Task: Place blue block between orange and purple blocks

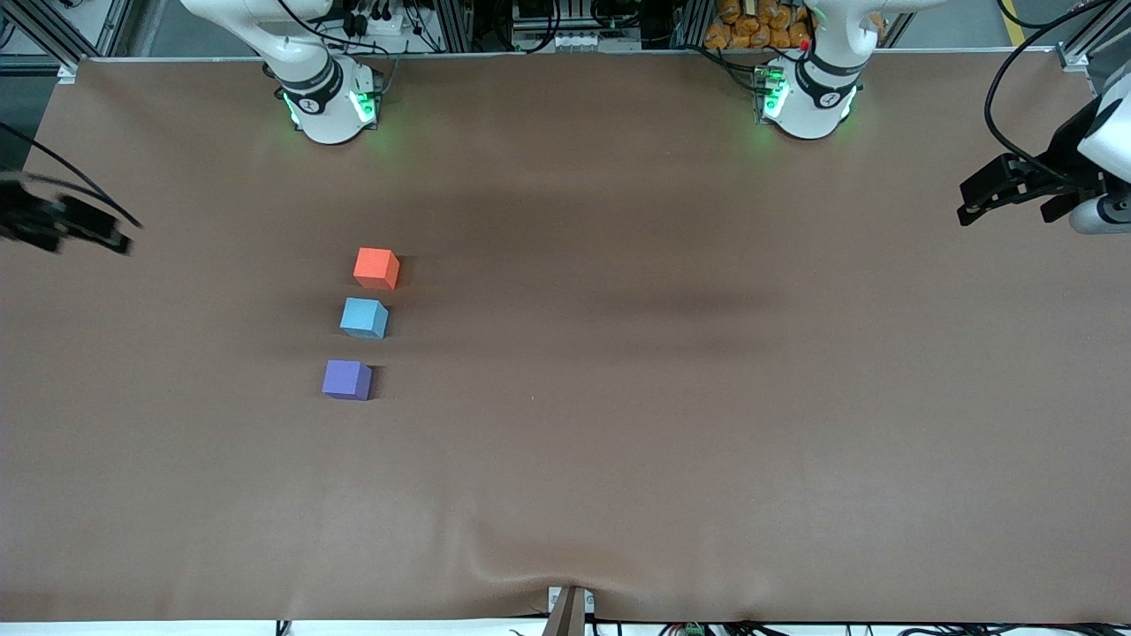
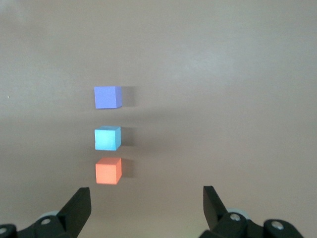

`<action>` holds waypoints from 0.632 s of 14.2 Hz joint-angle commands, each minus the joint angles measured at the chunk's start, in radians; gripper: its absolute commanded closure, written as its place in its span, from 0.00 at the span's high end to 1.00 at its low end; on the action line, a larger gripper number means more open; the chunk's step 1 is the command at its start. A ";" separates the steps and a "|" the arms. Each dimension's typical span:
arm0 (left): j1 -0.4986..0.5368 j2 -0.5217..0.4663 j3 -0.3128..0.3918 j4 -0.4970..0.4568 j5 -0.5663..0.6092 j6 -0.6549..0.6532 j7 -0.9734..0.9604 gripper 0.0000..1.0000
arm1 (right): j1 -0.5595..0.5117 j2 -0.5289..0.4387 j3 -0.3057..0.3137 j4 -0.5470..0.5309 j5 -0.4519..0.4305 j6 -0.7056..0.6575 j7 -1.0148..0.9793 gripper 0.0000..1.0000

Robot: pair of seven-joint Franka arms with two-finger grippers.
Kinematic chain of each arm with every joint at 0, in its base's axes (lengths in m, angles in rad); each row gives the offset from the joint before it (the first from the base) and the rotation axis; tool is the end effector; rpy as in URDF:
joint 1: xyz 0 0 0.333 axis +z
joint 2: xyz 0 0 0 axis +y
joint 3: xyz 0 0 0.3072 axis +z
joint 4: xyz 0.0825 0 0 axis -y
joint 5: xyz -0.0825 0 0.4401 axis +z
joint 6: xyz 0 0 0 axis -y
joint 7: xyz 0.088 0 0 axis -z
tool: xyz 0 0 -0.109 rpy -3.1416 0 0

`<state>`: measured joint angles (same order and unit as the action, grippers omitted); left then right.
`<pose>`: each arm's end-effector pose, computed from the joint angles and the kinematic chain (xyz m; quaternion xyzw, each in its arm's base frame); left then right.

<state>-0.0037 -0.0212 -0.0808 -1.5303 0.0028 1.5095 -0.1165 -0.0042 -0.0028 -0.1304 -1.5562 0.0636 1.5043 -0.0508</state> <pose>0.5961 -0.0507 0.6424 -0.9999 -0.0161 -0.0004 0.0022 0.5983 -0.0738 0.6176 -0.9984 0.0405 0.0215 0.0341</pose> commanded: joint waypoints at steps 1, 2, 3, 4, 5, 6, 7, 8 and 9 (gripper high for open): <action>0.008 -0.025 -0.002 -0.017 0.016 0.014 0.017 1.00 | 0.029 0.017 -0.024 0.097 -0.059 -0.114 -0.003 1.00; 0.010 -0.025 -0.002 -0.017 0.016 0.014 0.017 1.00 | 0.035 0.017 -0.032 0.126 -0.062 -0.169 0.005 1.00; 0.010 -0.025 -0.002 -0.016 0.016 0.014 0.017 1.00 | 0.035 0.017 -0.032 0.134 -0.062 -0.188 0.005 1.00; 0.010 -0.023 -0.002 -0.014 0.014 0.014 0.017 1.00 | 0.035 0.017 -0.029 0.134 -0.062 -0.188 0.005 1.00; 0.010 -0.022 -0.002 -0.004 0.013 0.014 0.017 1.00 | 0.035 0.017 -0.028 0.134 -0.061 -0.184 0.005 1.00; 0.010 -0.020 -0.002 0.007 0.013 0.011 0.015 1.00 | 0.033 0.017 -0.025 0.134 -0.060 -0.179 0.005 1.00; 0.010 -0.020 -0.002 0.010 0.011 0.009 0.017 1.00 | 0.035 0.017 -0.023 0.134 -0.060 -0.177 0.005 1.00; 0.010 -0.022 -0.004 0.010 0.009 0.008 0.017 1.00 | 0.036 0.014 -0.026 0.134 -0.060 -0.168 0.003 1.00; 0.007 -0.023 -0.005 0.010 0.009 0.006 0.017 1.00 | 0.035 0.007 -0.025 0.130 -0.060 -0.147 -0.004 1.00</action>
<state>0.0012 -0.0235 -0.0798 -1.5164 0.0028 1.5152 -0.1151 0.0147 0.0007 -0.1442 -1.4503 0.0237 1.3478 -0.0515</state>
